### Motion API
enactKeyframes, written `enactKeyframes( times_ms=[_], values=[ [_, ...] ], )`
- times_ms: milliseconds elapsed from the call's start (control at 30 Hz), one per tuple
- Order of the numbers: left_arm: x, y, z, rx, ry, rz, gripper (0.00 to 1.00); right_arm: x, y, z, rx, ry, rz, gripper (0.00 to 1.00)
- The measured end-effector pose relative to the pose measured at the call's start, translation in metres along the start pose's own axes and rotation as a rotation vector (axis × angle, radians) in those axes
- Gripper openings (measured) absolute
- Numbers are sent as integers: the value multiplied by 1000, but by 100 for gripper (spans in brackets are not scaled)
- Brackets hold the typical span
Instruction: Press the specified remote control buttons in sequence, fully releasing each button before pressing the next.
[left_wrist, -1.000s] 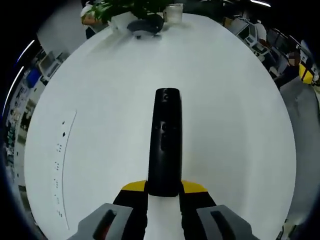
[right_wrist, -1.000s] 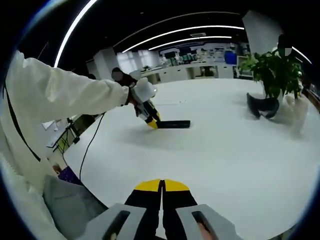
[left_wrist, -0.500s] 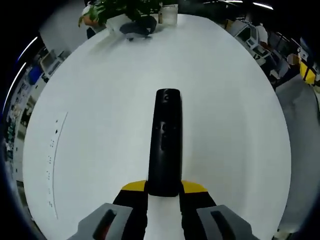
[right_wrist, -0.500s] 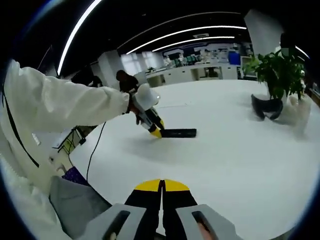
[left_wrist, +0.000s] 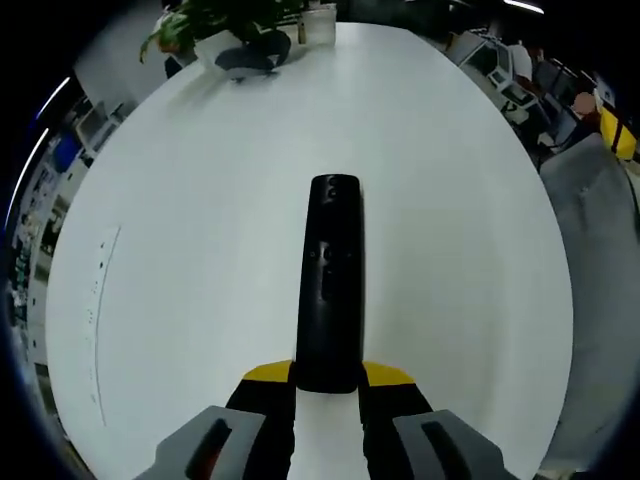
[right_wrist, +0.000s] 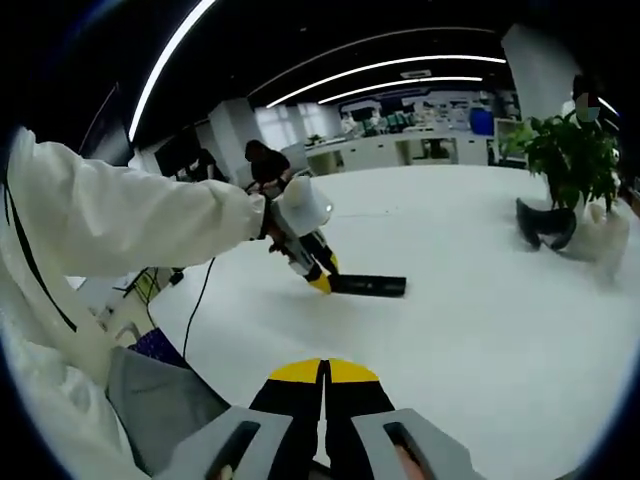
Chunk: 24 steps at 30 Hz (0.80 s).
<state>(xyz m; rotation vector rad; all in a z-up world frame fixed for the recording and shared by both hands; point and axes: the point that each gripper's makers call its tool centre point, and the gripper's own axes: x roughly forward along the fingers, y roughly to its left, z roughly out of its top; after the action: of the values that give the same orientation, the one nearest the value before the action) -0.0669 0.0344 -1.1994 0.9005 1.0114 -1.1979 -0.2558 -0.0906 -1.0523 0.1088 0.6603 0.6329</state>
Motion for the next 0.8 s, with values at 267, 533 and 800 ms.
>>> enactKeyframes(
  times_ms=[267,533,800],
  values=[
    [-2,-27,1,4,12,-1,22,-1,8,3,-2,-13,19,0],
    [-4,-50,0,-2,-20,-3,22,-4,13,7,-36,-24,15,0],
    [-5,-71,1,-10,-34,-2,22,-6,11,9,-22,-34,1,0]
  ],
)
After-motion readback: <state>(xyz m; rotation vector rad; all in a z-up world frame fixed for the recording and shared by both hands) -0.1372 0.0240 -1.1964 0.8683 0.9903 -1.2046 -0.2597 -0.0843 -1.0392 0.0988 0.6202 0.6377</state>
